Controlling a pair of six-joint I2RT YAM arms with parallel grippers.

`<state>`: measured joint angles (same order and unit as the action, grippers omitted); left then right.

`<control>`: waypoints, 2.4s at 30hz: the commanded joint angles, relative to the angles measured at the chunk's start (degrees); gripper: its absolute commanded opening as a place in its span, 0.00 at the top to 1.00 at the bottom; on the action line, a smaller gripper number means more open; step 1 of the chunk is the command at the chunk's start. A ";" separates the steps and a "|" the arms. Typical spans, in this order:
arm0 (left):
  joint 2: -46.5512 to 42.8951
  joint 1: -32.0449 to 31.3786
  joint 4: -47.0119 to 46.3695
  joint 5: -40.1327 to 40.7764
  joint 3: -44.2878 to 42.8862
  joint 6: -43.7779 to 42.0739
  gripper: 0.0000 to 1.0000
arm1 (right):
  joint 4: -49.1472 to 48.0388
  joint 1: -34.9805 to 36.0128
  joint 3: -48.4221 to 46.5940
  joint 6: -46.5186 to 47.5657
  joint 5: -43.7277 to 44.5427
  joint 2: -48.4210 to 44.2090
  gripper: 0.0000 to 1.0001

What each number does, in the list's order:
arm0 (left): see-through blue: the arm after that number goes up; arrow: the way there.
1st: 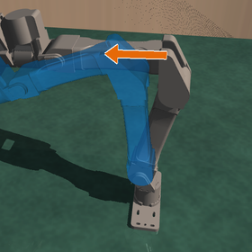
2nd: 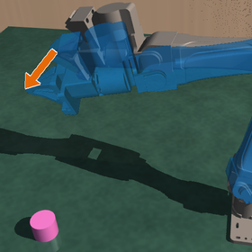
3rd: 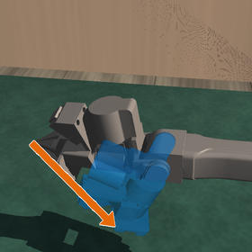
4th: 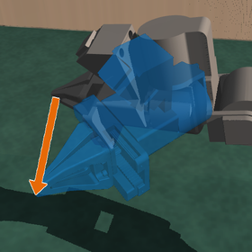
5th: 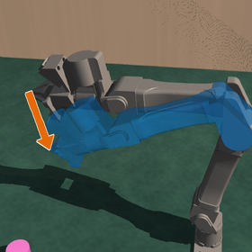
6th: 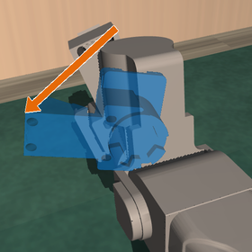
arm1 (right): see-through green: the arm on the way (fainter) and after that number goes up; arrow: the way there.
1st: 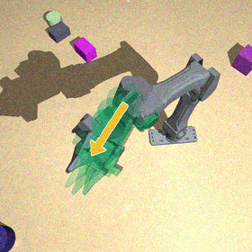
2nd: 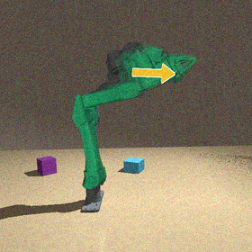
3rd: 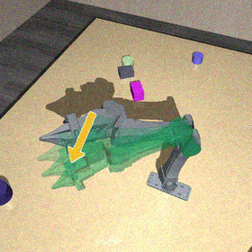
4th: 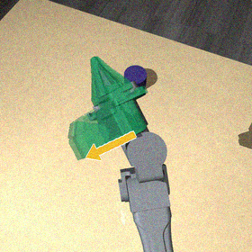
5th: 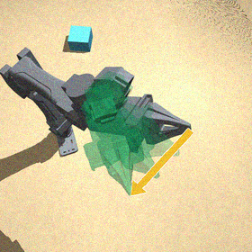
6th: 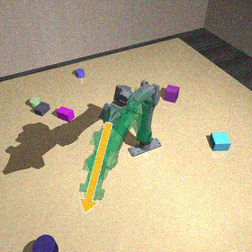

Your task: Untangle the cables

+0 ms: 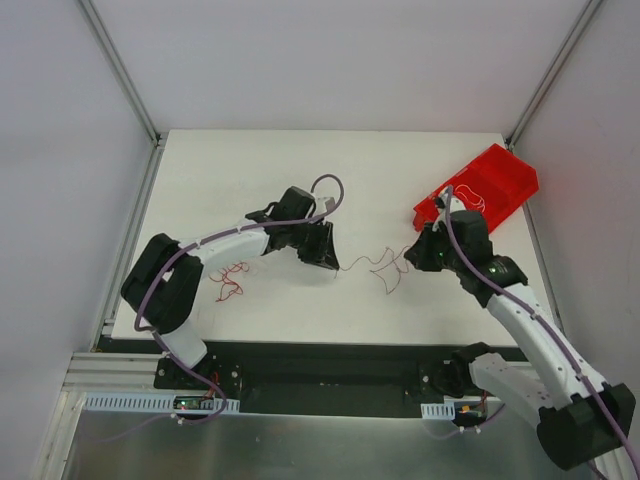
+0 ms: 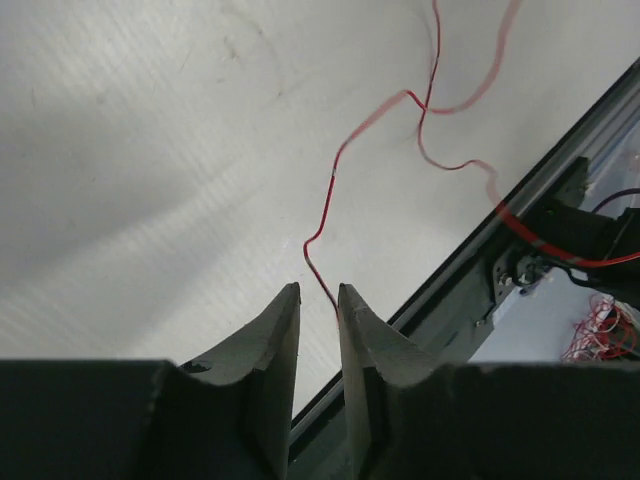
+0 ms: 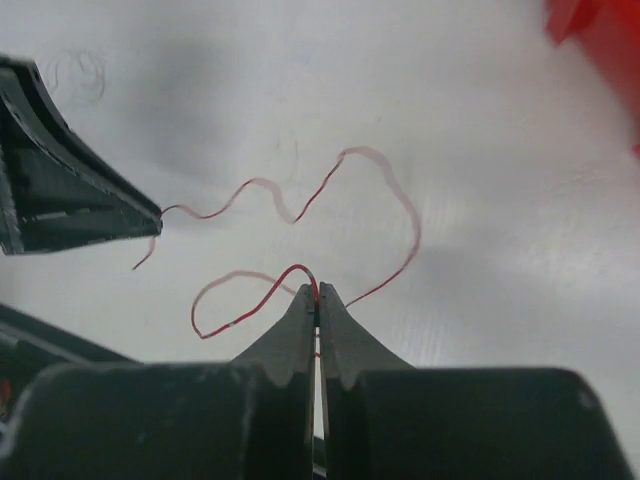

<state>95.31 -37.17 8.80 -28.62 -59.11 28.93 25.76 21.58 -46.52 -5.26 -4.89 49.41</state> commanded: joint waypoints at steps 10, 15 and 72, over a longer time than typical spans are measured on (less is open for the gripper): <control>-1.17 2.80 1.66 -1.79 -1.45 -0.18 0.44 | -7.59 3.73 -2.60 -2.48 -2.88 22.55 0.96; -6.53 4.56 4.03 -3.36 -1.53 -1.77 0.42 | -1.50 3.47 -5.77 -2.21 4.53 28.54 0.90; -8.30 4.82 8.60 -12.69 -8.04 -9.24 0.41 | -6.68 11.64 -2.08 9.65 4.53 36.73 0.27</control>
<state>89.73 -32.27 17.47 -39.07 -67.55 20.88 16.75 32.56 -46.26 4.80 -2.68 85.84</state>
